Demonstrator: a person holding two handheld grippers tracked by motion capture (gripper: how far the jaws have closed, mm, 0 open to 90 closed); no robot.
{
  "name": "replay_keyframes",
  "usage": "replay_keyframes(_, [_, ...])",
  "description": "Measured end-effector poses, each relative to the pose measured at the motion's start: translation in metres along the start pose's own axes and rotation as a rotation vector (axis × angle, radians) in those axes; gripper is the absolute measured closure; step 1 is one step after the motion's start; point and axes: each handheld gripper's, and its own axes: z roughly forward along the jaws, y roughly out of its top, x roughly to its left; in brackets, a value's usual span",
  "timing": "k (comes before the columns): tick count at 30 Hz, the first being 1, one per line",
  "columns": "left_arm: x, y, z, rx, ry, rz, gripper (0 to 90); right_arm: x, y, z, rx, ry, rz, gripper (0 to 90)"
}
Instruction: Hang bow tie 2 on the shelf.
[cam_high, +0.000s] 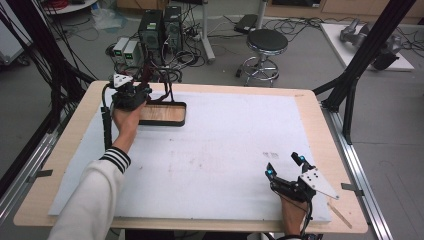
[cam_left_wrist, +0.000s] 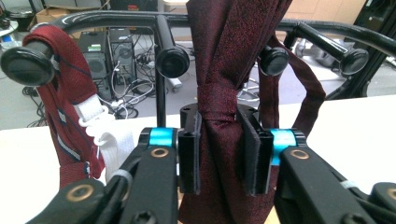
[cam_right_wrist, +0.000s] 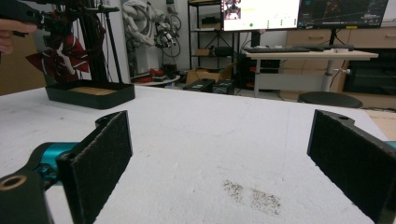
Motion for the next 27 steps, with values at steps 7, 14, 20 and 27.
replay_keyframes(7, [0.001, -0.005, 0.005, 0.046, -0.026, 0.016, 38.5, 0.0, 0.0, 0.0, -0.003, 0.0, -0.001, 5.7])
replay_keyframes(14, [0.0, -0.008, -0.002, 0.029, -0.074, 0.039, 23.4, 0.0, 0.0, 0.0, -0.003, -0.001, -0.002, 5.7])
replay_keyframes(20, [0.001, -0.02, -0.017, 0.022, -0.136, 0.052, 15.8, 0.0, 0.0, 0.0, -0.006, -0.001, -0.003, 5.7])
replay_keyframes(27, [0.002, -0.038, -0.048, -0.031, -0.213, 0.081, 15.3, 0.001, 0.0, -0.001, -0.004, -0.002, -0.001, 5.7])
